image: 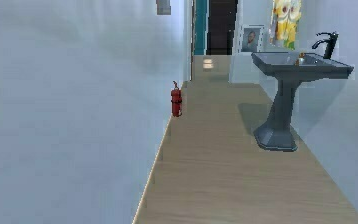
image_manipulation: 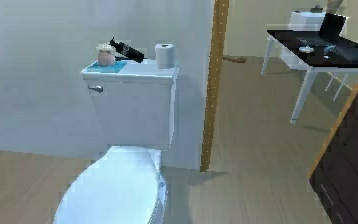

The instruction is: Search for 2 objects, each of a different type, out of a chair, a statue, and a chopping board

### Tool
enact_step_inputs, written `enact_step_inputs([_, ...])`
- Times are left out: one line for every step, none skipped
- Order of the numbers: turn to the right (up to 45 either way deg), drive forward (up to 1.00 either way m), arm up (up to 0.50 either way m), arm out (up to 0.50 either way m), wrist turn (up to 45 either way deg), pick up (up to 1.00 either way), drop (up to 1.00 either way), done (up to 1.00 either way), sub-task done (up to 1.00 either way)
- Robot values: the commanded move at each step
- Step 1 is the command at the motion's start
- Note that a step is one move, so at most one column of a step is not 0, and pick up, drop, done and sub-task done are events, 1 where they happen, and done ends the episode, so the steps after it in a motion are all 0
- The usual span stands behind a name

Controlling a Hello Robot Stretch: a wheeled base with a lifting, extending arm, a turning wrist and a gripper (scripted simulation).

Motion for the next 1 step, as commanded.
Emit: enact_step_inputs([6.0, 0.0, 0.0, 0.0, 0.0, 0.0, 0.0, 0.0, 0.0])
